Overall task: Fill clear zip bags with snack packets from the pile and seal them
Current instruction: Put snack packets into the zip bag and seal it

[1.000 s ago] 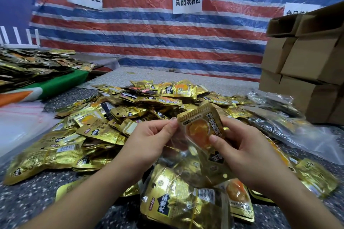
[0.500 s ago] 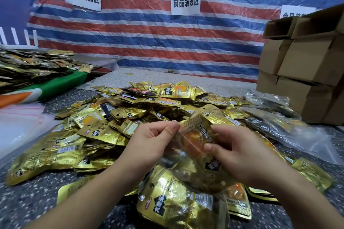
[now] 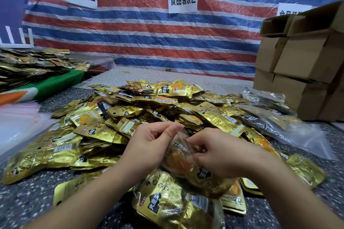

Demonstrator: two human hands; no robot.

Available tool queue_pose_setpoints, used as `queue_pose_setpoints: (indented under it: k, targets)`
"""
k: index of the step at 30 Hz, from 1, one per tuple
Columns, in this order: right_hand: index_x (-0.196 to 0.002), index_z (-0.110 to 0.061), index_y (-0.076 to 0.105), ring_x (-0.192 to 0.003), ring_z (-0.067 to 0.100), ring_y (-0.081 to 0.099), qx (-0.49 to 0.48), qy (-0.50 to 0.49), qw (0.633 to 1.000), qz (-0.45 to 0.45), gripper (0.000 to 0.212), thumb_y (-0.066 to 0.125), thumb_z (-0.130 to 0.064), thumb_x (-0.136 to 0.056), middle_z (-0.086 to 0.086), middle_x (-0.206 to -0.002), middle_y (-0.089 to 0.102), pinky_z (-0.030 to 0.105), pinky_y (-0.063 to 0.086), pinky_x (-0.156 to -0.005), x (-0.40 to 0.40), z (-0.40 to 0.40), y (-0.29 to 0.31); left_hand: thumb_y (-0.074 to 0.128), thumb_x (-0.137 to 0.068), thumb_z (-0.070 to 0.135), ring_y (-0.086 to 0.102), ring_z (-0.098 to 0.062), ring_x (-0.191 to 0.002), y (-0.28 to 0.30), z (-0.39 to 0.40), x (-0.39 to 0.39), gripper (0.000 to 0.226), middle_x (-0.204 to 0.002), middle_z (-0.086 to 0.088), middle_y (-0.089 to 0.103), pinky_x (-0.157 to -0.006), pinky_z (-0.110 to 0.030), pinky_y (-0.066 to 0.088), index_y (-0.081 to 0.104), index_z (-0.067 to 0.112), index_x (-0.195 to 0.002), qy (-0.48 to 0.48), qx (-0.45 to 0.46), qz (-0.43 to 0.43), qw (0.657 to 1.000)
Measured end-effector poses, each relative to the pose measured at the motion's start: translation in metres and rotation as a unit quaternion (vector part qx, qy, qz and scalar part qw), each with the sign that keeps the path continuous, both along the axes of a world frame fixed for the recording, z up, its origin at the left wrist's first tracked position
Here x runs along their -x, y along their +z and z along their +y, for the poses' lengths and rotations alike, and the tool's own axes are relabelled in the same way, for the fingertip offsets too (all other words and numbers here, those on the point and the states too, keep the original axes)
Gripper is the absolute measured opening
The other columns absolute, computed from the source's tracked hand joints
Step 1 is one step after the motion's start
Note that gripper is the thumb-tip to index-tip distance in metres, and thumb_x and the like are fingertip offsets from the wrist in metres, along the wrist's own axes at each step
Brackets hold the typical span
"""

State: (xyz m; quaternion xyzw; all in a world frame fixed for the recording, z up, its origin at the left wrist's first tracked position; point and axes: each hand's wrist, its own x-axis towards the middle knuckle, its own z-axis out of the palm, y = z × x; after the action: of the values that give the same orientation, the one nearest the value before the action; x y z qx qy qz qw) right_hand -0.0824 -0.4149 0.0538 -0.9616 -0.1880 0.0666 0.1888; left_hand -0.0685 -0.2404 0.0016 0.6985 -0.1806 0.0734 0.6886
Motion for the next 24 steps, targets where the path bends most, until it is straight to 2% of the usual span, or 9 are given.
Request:
queue_pose_setpoints:
  k: [2, 5, 8, 10, 13, 15, 20, 22, 24]
  targets:
    - [-0.086, -0.036, 0.068, -0.075, 0.009, 0.061, 0.007, -0.007, 1.000, -0.012, 0.009, 0.067, -0.045, -0.089, -0.011, -0.083, 0.065, 0.032, 0.051, -0.063, 0.000, 0.001, 0.000, 0.058, -0.092, 0.036, 0.075, -0.026, -0.081, -0.001, 0.001, -0.001, 0.022, -0.088, -0.004, 0.077, -0.071, -0.050, 0.061, 0.078, 0.027, -0.091, 0.020, -0.021, -0.016, 0.999]
    - [-0.088, -0.030, 0.069, -0.069, 0.004, 0.059, -0.015, -0.044, 0.998, -0.033, 0.034, 0.058, -0.062, -0.086, -0.009, -0.080, 0.064, 0.026, 0.044, -0.057, 0.003, -0.013, -0.003, 0.057, -0.090, 0.041, 0.075, -0.026, -0.076, 0.003, 0.002, 0.000, 0.025, -0.085, -0.005, 0.077, -0.062, -0.043, 0.062, 0.078, 0.028, -0.090, 0.021, 0.001, -0.007, 1.000]
    - [-0.086, -0.033, 0.069, -0.065, 0.005, 0.063, -0.140, -0.092, 0.985, -0.034, 0.064, 0.039, -0.085, -0.066, -0.010, -0.077, 0.070, 0.024, 0.049, -0.058, 0.008, -0.034, -0.010, 0.057, -0.085, 0.045, 0.075, -0.029, -0.072, 0.009, 0.003, 0.003, 0.027, -0.082, -0.008, 0.077, -0.054, -0.034, 0.059, 0.077, 0.028, -0.088, 0.014, 0.053, 0.028, 0.998]
    - [-0.090, -0.034, 0.070, -0.070, 0.002, 0.064, -0.226, -0.111, 0.967, -0.040, 0.062, 0.044, -0.085, -0.065, -0.017, -0.081, 0.071, 0.026, 0.049, -0.067, 0.011, -0.047, -0.018, 0.057, -0.084, 0.045, 0.075, -0.030, -0.069, 0.013, 0.005, 0.003, 0.027, -0.079, -0.011, 0.076, -0.054, -0.034, 0.059, 0.077, 0.026, -0.086, 0.011, 0.095, 0.060, 0.994]
    - [-0.084, -0.029, 0.075, -0.067, 0.007, 0.062, -0.320, -0.107, 0.941, 0.007, 0.040, 0.067, -0.067, -0.073, -0.005, -0.077, 0.072, 0.030, 0.046, -0.068, 0.010, -0.050, -0.031, 0.059, -0.081, 0.043, 0.073, -0.029, -0.065, 0.017, 0.009, 0.001, 0.028, -0.077, -0.012, 0.075, -0.052, -0.033, 0.058, 0.076, 0.020, -0.083, 0.016, 0.165, 0.113, 0.980]
    - [-0.077, -0.025, 0.078, -0.069, 0.013, 0.066, -0.393, -0.092, 0.915, 0.030, 0.026, 0.070, -0.049, -0.074, 0.003, -0.078, 0.075, 0.029, 0.051, -0.069, 0.009, -0.045, -0.034, 0.059, -0.083, 0.042, 0.073, -0.028, -0.065, 0.017, 0.011, 0.000, 0.028, -0.080, -0.013, 0.075, -0.055, -0.036, 0.060, 0.076, 0.019, -0.082, 0.023, 0.180, 0.109, 0.977]
    - [-0.087, -0.017, 0.081, -0.068, 0.014, 0.069, -0.527, -0.073, 0.847, 0.018, 0.023, 0.065, -0.032, -0.080, 0.005, -0.076, 0.074, 0.022, 0.054, -0.061, 0.005, -0.037, -0.037, 0.056, -0.083, 0.045, 0.074, -0.029, -0.074, 0.015, 0.009, -0.005, 0.031, -0.084, -0.014, 0.076, -0.075, -0.052, 0.060, 0.077, 0.022, -0.080, 0.033, 0.175, 0.074, 0.981]
    - [-0.094, -0.018, 0.080, -0.071, 0.017, 0.070, -0.557, -0.081, 0.827, 0.001, 0.023, 0.065, -0.029, -0.080, 0.009, -0.084, 0.076, 0.025, 0.055, -0.060, 0.004, -0.036, -0.038, 0.055, -0.083, 0.046, 0.074, -0.028, -0.077, 0.016, 0.009, -0.005, 0.032, -0.086, -0.013, 0.076, -0.077, -0.047, 0.059, 0.078, 0.024, -0.082, 0.039, 0.167, 0.062, 0.983]
    - [-0.096, -0.019, 0.080, -0.075, 0.019, 0.071, -0.578, -0.085, 0.812, -0.011, 0.024, 0.064, -0.026, -0.079, 0.013, -0.091, 0.076, 0.029, 0.058, -0.063, 0.004, -0.036, -0.038, 0.053, -0.084, 0.046, 0.075, -0.026, -0.074, 0.016, 0.009, -0.004, 0.031, -0.084, -0.011, 0.077, -0.068, -0.040, 0.060, 0.077, 0.027, -0.082, 0.037, 0.160, 0.055, 0.985]
